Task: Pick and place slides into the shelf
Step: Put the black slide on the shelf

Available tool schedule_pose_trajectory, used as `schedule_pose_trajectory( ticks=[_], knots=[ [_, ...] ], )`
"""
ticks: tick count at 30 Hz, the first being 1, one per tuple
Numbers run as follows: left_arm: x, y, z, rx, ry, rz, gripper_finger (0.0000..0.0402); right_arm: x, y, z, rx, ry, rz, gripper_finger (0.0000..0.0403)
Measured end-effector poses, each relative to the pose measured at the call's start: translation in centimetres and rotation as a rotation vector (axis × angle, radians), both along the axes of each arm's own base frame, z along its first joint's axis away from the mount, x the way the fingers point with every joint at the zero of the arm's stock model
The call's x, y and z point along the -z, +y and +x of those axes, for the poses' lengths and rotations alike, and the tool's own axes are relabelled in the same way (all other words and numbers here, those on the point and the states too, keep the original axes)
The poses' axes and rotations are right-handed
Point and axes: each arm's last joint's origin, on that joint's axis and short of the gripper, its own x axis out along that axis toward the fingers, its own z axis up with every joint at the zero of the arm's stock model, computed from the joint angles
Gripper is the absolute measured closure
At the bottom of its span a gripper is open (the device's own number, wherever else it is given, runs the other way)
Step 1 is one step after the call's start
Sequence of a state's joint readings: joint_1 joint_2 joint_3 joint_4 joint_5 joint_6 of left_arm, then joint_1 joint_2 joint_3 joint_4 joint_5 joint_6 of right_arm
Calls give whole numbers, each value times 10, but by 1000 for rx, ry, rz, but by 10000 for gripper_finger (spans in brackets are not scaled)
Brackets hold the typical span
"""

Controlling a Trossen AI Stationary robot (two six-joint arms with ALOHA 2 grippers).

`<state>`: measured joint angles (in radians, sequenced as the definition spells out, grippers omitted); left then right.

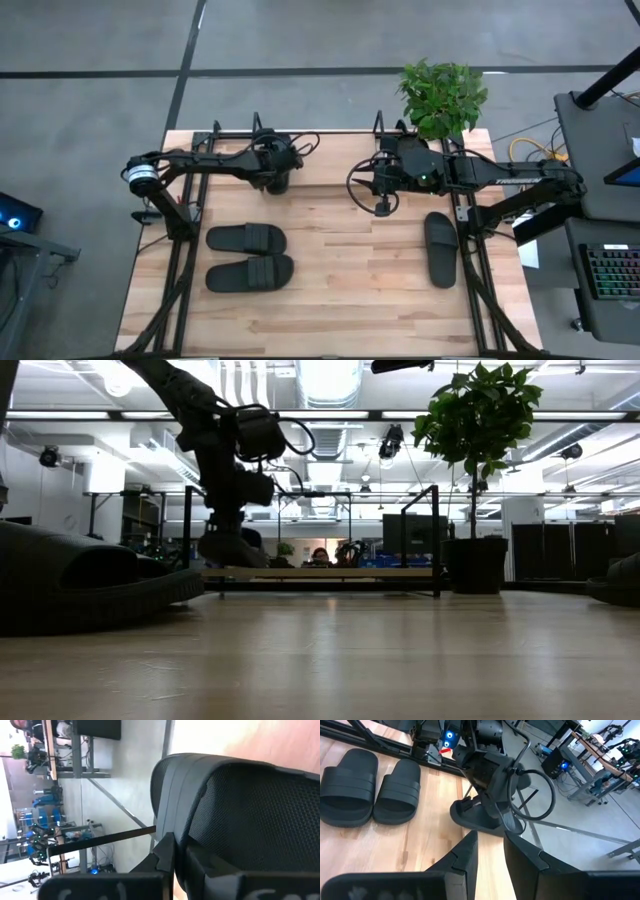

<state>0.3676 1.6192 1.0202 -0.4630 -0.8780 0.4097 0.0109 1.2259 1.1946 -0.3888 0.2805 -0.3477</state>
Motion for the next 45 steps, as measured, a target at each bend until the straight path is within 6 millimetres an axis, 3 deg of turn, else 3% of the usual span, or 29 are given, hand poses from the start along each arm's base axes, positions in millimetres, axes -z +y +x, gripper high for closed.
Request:
schedule_pose_trajectory(
  ticks=[11, 31, 45],
  knots=[
    [-5, 5, 6, 26, -12, 78, 401, 0, 0, 0, 0, 0, 0, 319],
    [-7, 44, -8, -50, -66, 90, 401, 0, 0, 0, 0, -2, 0, 319],
    [16, 47, -20, -33, -84, 129, 402, 0, 0, 0, 0, -2, 0, 319]
  ],
)
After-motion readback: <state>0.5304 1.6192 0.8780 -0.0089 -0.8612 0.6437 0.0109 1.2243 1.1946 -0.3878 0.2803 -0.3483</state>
